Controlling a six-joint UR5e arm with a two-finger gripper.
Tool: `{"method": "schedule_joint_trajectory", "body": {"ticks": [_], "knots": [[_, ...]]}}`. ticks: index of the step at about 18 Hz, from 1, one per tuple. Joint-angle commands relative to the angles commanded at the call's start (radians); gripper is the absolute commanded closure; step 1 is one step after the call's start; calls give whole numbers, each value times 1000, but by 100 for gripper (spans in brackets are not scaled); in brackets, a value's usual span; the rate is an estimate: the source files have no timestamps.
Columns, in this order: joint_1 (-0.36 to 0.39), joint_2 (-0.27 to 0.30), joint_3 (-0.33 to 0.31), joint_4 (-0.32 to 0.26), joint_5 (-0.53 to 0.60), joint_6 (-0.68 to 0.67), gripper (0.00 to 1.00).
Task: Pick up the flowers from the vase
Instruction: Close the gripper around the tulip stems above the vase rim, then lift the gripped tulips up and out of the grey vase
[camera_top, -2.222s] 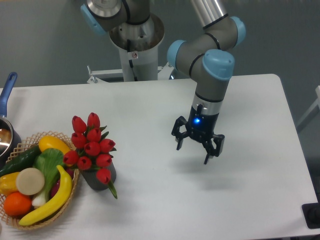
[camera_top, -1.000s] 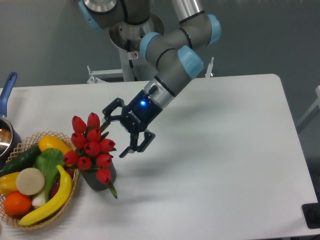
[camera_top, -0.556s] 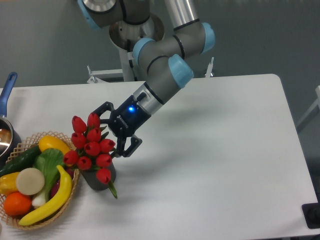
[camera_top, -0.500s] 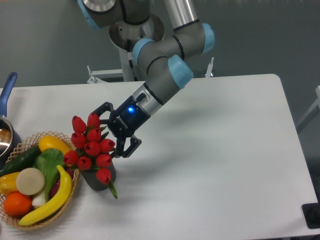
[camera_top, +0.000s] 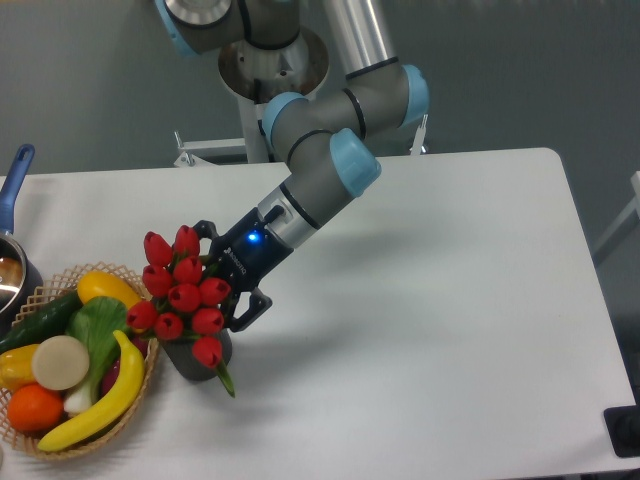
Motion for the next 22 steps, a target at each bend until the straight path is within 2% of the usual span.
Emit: {"method": "schedule_joint_trajectory", "body": {"ticks": [3,8,14,17,19,22], "knots": [[2,5,6,0,2,-29,100],[11,38,21,0,2,-92,100],[18,87,81,0,-2,-245,100],[31,91,141,0,-6,-331,100],[37,86,182,-2,-47,-392,100],[54,84,184,-2,-69,-417,100]]}}
